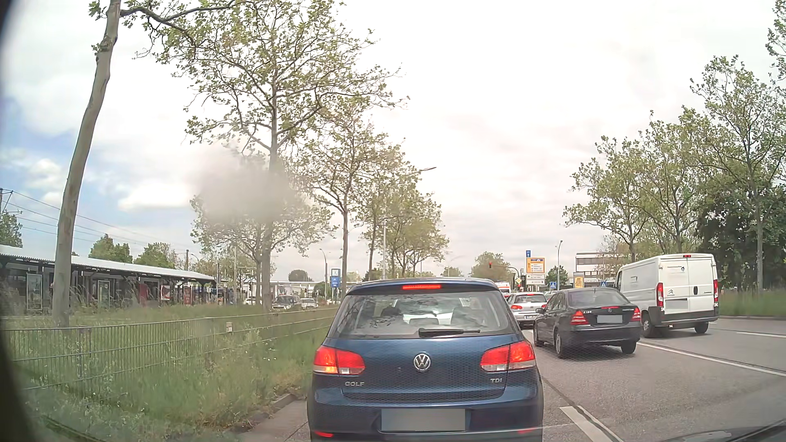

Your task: Follow the waypoints while adhering to traffic rules and regulations

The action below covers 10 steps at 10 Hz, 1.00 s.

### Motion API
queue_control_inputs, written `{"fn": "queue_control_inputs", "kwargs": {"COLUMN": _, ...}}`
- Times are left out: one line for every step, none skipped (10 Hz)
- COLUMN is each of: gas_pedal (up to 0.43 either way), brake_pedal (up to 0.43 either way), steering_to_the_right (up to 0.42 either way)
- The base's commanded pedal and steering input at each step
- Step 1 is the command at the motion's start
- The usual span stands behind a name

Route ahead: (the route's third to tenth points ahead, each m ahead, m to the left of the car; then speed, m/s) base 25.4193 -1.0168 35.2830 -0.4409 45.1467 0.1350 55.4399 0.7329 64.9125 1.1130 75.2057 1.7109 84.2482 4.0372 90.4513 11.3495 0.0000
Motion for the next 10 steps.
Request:
{"fn": "queue_control_inputs", "kwargs": {"gas_pedal": 0.0, "brake_pedal": 0.25, "steering_to_the_right": -0.004}}
{"fn": "queue_control_inputs", "kwargs": {"gas_pedal": 0.0, "brake_pedal": 0.25, "steering_to_the_right": -0.004}}
{"fn": "queue_control_inputs", "kwargs": {"gas_pedal": 0.0, "brake_pedal": 0.25, "steering_to_the_right": -0.004}}
{"fn": "queue_control_inputs", "kwargs": {"gas_pedal": 0.0, "brake_pedal": 0.25, "steering_to_the_right": -0.004}}
{"fn": "queue_control_inputs", "kwargs": {"gas_pedal": 0.0, "brake_pedal": 0.25, "steering_to_the_right": -0.004}}
{"fn": "queue_control_inputs", "kwargs": {"gas_pedal": 0.0, "brake_pedal": 0.25, "steering_to_the_right": -0.004}}
{"fn": "queue_control_inputs", "kwargs": {"gas_pedal": 0.0, "brake_pedal": 0.25, "steering_to_the_right": -0.004}}
{"fn": "queue_control_inputs", "kwargs": {"gas_pedal": 0.0, "brake_pedal": 0.25, "steering_to_the_right": -0.004}}
{"fn": "queue_control_inputs", "kwargs": {"gas_pedal": 0.0, "brake_pedal": 0.25, "steering_to_the_right": -0.004}}
{"fn": "queue_control_inputs", "kwargs": {"gas_pedal": 0.0, "brake_pedal": 0.25, "steering_to_the_right": -0.004}}
